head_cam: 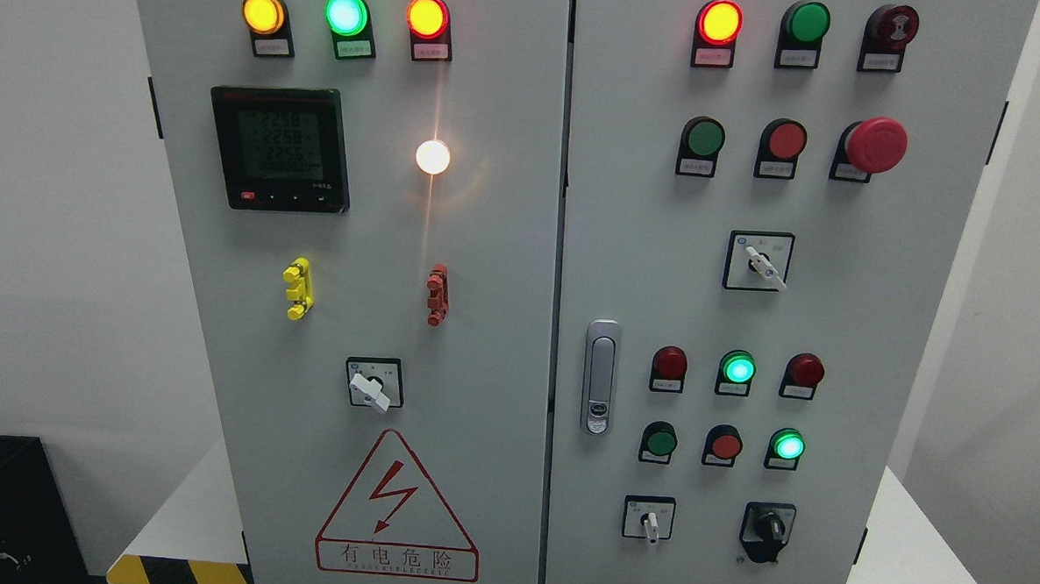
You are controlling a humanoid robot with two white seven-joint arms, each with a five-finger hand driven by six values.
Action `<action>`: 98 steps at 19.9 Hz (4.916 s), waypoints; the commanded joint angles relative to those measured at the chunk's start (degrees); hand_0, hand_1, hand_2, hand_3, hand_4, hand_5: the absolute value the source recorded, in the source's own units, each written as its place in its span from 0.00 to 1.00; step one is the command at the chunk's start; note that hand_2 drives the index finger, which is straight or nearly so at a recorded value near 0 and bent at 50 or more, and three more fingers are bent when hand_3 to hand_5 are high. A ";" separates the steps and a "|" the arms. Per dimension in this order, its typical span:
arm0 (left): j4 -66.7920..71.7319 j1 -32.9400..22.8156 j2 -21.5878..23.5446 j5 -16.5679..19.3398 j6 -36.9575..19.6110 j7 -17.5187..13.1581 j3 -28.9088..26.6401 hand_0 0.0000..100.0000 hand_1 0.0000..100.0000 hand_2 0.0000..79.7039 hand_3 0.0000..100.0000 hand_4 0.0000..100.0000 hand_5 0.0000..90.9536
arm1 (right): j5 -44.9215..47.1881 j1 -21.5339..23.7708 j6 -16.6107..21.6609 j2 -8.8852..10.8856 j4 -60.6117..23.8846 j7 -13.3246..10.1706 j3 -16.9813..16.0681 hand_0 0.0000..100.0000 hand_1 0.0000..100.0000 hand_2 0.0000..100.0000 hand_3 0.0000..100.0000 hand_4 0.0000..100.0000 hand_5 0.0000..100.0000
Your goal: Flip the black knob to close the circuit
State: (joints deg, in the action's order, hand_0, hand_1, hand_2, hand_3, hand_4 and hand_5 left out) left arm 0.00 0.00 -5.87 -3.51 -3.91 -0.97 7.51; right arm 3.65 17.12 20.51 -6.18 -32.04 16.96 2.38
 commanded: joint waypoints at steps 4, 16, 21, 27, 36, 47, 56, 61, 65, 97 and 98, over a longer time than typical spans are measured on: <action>-1.32 -1.23 -0.01 0.00 -0.04 0.00 -0.04 0.12 0.56 0.00 0.00 0.00 0.00 | -1.72 0.72 7.25 -0.06 -17.69 -3.51 -3.00 0.00 0.02 0.15 0.28 0.21 0.07; -1.32 -1.23 -0.01 0.00 -0.04 0.00 -0.04 0.12 0.56 0.00 0.00 0.00 0.00 | -1.72 0.63 12.98 -0.15 -29.74 -10.79 -2.12 0.00 0.01 0.31 0.51 0.44 0.32; -1.32 -1.23 -0.01 0.00 -0.04 0.00 -0.04 0.12 0.56 0.00 0.00 0.00 0.00 | -1.81 0.02 12.28 -0.06 -33.87 -14.67 -1.94 0.00 0.02 0.47 0.69 0.63 0.54; -1.32 -1.23 -0.01 0.00 -0.04 0.00 -0.04 0.12 0.56 0.00 0.00 0.00 0.00 | -1.98 -0.07 6.49 -0.06 -41.60 -17.57 -2.29 0.00 0.02 0.59 0.77 0.71 0.67; -1.32 -1.23 -0.01 0.00 -0.04 0.00 0.04 0.12 0.56 0.00 0.00 0.00 0.00 | -13.04 -2.53 -2.83 -0.15 -49.86 -23.28 -3.70 0.00 0.09 0.84 0.97 0.84 0.87; -1.32 -1.23 -0.01 0.00 -0.04 0.00 0.04 0.12 0.56 0.00 0.00 0.00 0.00 | -38.61 -2.71 -14.70 -0.15 -63.31 -18.37 -7.38 0.00 0.18 0.89 1.00 0.89 0.94; -1.32 -1.23 -0.01 0.00 -0.04 0.00 -0.04 0.12 0.56 0.00 0.00 0.00 0.00 | -55.50 -9.12 -18.57 -0.32 -66.84 -16.60 -11.34 0.00 0.14 0.90 1.00 0.90 0.95; -1.32 -1.23 -0.01 0.00 -0.04 0.00 -0.04 0.12 0.56 0.00 0.00 0.00 0.00 | -60.95 -11.41 -22.86 -0.94 -70.25 -16.87 -12.23 0.00 0.13 0.90 1.00 0.90 0.95; -1.32 -1.23 -0.01 0.00 -0.04 0.00 -0.04 0.12 0.56 0.00 0.00 0.00 0.00 | -66.91 -12.63 -25.95 -1.03 -71.41 -16.87 -11.78 0.00 0.11 0.90 1.00 0.90 0.95; -1.32 -1.23 -0.01 0.00 -0.04 0.00 -0.04 0.12 0.56 0.00 0.00 0.00 0.00 | -77.92 -23.09 -35.98 -1.38 -69.92 -11.24 -7.39 0.00 0.03 0.88 1.00 0.90 0.95; -1.32 -1.23 -0.01 0.00 -0.04 0.00 -0.04 0.12 0.56 0.00 0.00 0.00 0.00 | -78.01 -23.79 -36.32 -1.38 -69.48 -11.16 -7.48 0.00 0.03 0.88 1.00 0.90 0.95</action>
State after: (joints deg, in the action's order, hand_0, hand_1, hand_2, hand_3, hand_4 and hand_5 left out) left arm 0.00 0.00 -5.88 -3.52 -3.91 -0.97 7.50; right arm -73.45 -3.96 -15.32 -7.35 -103.23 5.37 -5.70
